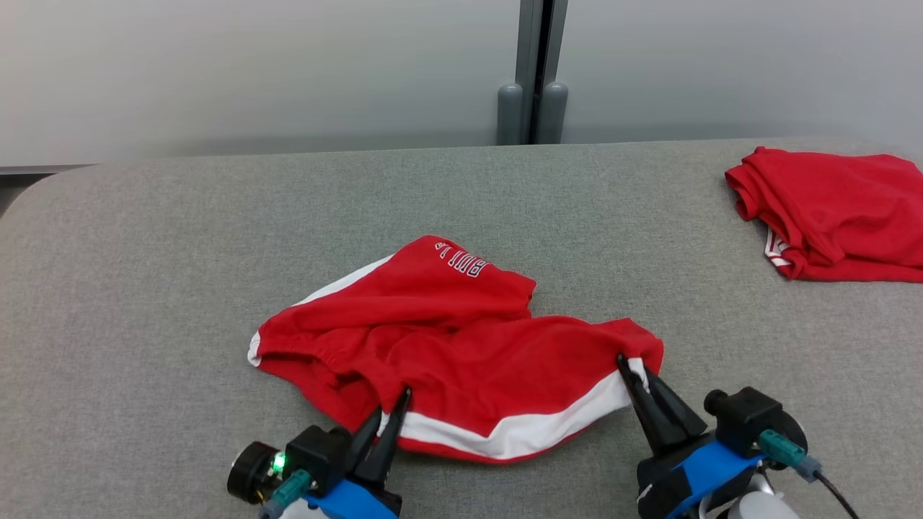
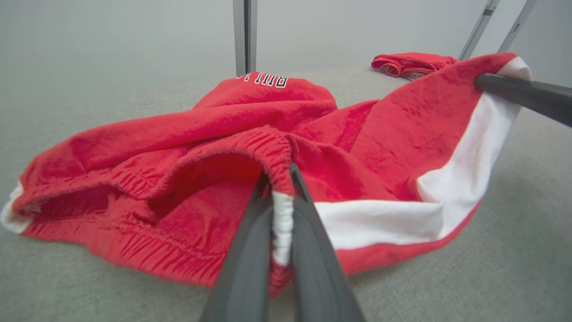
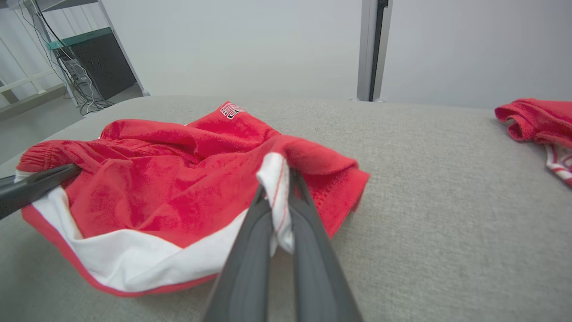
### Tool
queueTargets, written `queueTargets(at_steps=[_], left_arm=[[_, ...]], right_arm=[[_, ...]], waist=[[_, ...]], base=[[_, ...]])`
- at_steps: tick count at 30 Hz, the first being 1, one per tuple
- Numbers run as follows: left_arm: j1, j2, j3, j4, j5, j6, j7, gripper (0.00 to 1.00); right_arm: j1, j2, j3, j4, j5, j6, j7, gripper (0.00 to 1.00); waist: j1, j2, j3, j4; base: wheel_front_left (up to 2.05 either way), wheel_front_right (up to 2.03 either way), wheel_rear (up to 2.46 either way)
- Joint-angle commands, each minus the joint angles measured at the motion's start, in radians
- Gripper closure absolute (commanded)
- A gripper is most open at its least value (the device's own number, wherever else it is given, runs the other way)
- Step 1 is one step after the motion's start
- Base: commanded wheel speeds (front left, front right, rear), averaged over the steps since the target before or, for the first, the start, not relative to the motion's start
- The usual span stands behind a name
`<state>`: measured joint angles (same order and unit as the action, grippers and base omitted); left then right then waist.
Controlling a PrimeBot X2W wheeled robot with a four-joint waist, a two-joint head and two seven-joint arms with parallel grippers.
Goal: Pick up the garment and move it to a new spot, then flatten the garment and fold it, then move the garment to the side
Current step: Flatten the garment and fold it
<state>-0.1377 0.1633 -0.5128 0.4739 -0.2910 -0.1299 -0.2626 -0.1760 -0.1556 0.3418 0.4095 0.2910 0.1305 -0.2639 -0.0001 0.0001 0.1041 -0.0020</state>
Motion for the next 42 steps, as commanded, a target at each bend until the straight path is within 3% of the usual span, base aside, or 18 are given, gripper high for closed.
queueTargets(at_steps=[1, 8, 14, 18, 24, 29, 34, 39, 42], left_arm=[[-0.033, 0.014, 0.002, -0.051, -0.020, 0.000, -0.003, 1.00], [-0.203, 0.048, 0.007, -0.180, -0.111, 0.000, 0.011, 1.00], [-0.455, 0.085, -0.005, -0.201, -0.188, 0.000, 0.058, 1.00], [-0.713, 0.111, -0.011, -0.153, -0.251, 0.000, 0.090, 1.00], [-1.076, 0.097, -0.008, -0.005, -0.344, 0.000, 0.076, 1.00], [-1.280, 0.089, -0.037, 0.105, -0.385, 0.000, 0.031, 1.00], [-1.335, 0.100, -0.101, 0.145, -0.411, 0.000, 0.006, 1.00], [-1.229, 0.128, -0.182, 0.138, -0.417, 0.000, -0.002, 1.00], [-1.106, 0.150, -0.162, 0.089, -0.407, 0.000, -0.003, 1.00]], right_arm=[[-0.008, -0.013, -0.022, -0.046, -0.008, 0.001, 0.000, 1.00], [-0.172, -0.029, -0.088, -0.114, -0.027, 0.001, 0.000, 1.00], [-0.418, -0.034, -0.094, -0.047, -0.037, 0.001, 0.000, 1.00], [-0.684, -0.023, -0.109, 0.083, -0.004, 0.000, 0.002, 1.00], [-1.059, -0.006, -0.159, 0.272, 0.049, 0.000, 0.001, 1.00], [-1.261, 0.007, -0.187, 0.356, 0.082, 0.000, -0.001, 1.00], [-1.295, 0.012, -0.158, 0.352, 0.088, 0.001, -0.001, 1.00], [-1.156, 0.010, -0.095, 0.310, 0.098, 0.001, -0.002, 1.00], [-1.026, 0.015, -0.062, 0.261, 0.106, 0.001, -0.002, 1.00]], waist=[[0.0001, -0.0001, 0.004, -0.003], [0.0001, -0.0001, 0.054, -0.008], [0.0001, -0.0001, 0.142, -0.010], [0.0001, -0.0001, 0.235, -0.021], [0.0001, -0.0001, 0.342, -0.037], [0.0001, -0.0001, 0.385, -0.055], [0.0001, -0.0001, 0.400, -0.064], [0.0001, -0.0001, 0.401, -0.068], [0.0001, -0.0001, 0.393, -0.074]], base=[[0.00, 0.00, 0.00], [0.00, 0.00, 0.00], [0.00, 0.00, 0.00], [0.00, 0.00, 0.00], [0.00, 0.00, 0.00], [0.00, 0.00, 0.00], [0.00, 0.00, 0.00], [0.00, 0.00, 0.00], [0.00, 0.00, 0.00]])
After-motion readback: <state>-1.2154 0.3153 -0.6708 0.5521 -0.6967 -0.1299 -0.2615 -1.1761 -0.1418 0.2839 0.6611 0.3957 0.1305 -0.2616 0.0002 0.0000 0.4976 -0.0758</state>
